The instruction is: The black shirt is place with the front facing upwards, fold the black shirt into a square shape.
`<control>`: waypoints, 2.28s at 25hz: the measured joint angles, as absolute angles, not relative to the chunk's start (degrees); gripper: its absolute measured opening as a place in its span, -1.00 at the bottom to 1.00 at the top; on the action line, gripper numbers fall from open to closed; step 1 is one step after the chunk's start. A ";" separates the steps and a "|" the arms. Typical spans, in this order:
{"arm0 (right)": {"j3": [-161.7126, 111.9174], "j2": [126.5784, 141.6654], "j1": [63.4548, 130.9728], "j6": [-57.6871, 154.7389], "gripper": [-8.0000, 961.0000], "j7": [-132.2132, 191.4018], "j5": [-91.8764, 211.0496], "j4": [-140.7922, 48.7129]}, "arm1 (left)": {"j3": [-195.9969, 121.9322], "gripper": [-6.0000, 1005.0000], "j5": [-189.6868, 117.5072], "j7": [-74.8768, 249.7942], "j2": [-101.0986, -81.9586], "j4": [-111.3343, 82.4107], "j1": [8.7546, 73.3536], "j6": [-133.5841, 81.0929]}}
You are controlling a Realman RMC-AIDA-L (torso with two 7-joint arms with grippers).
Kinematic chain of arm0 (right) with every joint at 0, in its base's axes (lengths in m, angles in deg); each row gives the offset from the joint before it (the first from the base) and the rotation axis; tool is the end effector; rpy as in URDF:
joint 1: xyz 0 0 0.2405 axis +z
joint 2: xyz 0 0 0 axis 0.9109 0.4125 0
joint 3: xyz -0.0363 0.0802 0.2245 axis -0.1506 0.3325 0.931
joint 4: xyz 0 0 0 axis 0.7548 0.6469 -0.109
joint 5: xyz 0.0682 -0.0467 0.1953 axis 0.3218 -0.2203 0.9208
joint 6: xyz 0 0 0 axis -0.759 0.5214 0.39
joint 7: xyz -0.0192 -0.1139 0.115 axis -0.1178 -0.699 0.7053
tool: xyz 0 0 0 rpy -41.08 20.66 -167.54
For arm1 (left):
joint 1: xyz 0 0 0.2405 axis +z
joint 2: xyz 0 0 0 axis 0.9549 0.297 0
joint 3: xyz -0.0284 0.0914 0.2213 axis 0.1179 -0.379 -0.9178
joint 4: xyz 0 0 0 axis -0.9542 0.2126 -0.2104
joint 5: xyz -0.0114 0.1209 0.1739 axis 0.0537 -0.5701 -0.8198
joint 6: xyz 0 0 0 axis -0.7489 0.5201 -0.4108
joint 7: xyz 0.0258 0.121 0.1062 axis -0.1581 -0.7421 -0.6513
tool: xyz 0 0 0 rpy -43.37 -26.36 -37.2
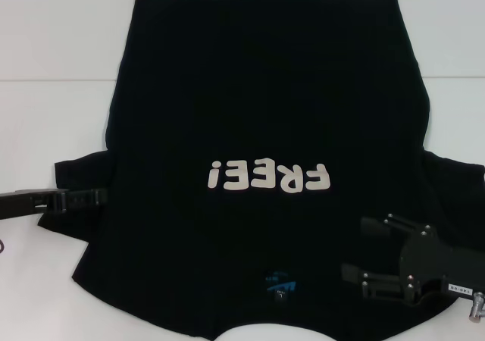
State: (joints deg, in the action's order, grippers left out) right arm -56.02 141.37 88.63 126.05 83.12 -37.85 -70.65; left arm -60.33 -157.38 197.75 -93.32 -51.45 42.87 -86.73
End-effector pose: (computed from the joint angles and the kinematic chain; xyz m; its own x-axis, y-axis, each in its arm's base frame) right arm 0.2886 0.2858 -0.0392 0.8299 -0.2180 -0.5136 -0.3936 -0.8811 -0.2621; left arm -0.3424 0.3575 0.0305 0.4253 0.7498 0.5069 0.9015 -0.3015 -0.3104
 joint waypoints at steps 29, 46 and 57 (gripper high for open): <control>-55.86 141.38 88.49 126.11 0.91 83.12 -37.85 -70.69 | -60.03 -0.95 -157.08 198.56 -93.44 -52.48 43.28 -85.52; -55.95 141.37 88.40 126.44 0.91 83.12 -37.86 -70.54 | -59.78 -0.94 -163.57 212.04 -91.91 -60.51 41.68 -86.27; -56.02 141.30 88.56 126.13 0.91 83.12 -37.96 -70.05 | -59.86 -0.93 -163.60 225.76 -90.54 -60.50 37.17 -95.21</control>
